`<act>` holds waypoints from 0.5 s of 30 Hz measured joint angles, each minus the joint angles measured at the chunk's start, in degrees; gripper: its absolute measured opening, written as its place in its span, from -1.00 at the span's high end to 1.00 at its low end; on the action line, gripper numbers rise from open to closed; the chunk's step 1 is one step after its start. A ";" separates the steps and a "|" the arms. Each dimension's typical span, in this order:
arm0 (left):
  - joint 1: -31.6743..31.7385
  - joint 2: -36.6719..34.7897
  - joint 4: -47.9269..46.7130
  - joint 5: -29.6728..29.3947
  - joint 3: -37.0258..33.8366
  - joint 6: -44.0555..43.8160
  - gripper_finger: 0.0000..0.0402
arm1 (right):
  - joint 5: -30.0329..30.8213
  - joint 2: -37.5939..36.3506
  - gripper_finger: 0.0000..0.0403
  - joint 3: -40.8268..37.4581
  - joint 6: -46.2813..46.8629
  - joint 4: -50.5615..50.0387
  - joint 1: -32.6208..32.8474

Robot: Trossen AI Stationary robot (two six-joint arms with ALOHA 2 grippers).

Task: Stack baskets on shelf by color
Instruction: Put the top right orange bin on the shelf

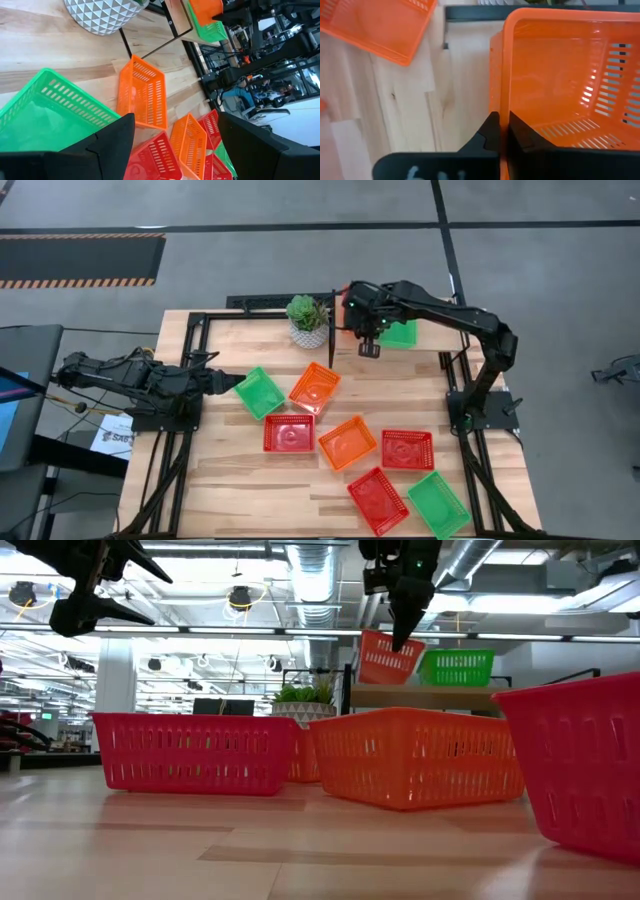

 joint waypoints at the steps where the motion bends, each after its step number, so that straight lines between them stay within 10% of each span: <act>1: 0.01 0.00 0.00 0.01 0.00 0.00 -0.36 | -0.02 0.00 0.90 0.00 -0.01 0.04 -0.08; 15: 0.00 0.01 0.00 0.01 0.00 0.01 -0.36 | -0.09 0.00 0.67 0.00 -2.11 0.04 -0.11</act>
